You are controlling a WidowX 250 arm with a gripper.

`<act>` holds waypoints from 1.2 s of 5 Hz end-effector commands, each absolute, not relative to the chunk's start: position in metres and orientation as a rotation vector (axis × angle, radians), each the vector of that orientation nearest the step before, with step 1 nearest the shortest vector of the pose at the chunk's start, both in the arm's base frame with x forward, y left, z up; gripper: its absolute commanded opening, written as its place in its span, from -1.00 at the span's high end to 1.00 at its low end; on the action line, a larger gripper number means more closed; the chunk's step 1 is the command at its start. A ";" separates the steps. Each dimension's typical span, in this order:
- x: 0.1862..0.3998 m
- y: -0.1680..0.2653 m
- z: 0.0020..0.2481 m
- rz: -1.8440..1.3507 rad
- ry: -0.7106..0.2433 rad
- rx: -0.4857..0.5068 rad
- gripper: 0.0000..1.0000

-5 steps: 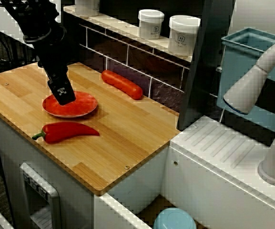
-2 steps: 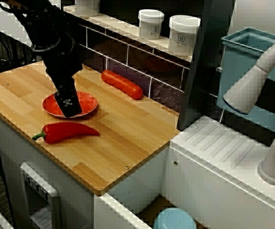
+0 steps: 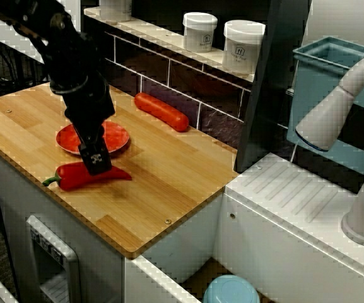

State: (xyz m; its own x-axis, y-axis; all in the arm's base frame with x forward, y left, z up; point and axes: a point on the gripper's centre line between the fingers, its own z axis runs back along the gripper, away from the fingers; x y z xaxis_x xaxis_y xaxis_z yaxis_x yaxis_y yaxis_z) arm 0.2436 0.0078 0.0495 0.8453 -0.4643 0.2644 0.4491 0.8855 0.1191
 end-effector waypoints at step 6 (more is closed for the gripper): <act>0.239 0.033 0.093 -0.405 -0.356 -0.012 1.00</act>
State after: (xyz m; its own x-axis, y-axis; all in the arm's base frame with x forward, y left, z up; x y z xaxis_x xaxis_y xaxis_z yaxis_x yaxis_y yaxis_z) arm 0.2337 0.0291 0.0838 0.8744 -0.3734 0.3099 0.3833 0.9231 0.0308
